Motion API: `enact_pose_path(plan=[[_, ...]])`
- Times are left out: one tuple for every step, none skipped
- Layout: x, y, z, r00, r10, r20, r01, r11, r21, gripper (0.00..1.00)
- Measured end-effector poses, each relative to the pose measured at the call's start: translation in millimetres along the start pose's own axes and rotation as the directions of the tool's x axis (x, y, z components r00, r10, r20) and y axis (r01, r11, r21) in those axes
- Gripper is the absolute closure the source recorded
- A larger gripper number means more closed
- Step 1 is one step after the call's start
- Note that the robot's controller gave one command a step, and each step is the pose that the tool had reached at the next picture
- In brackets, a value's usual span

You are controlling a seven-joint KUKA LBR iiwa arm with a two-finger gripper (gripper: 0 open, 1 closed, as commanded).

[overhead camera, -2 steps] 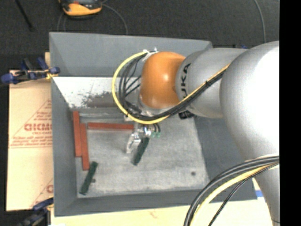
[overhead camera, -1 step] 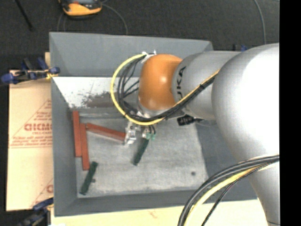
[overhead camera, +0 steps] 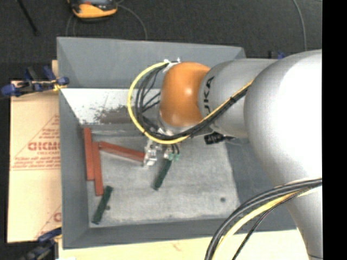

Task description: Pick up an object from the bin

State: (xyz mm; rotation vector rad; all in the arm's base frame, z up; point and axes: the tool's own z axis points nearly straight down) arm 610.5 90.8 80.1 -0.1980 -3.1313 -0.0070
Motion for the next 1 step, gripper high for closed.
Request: enact_pose_path(plan=[[-13.0, -6.3, -133.7, 1.0, 0.007, 0.01, -0.007, 1.0, 0.003, 1.0]])
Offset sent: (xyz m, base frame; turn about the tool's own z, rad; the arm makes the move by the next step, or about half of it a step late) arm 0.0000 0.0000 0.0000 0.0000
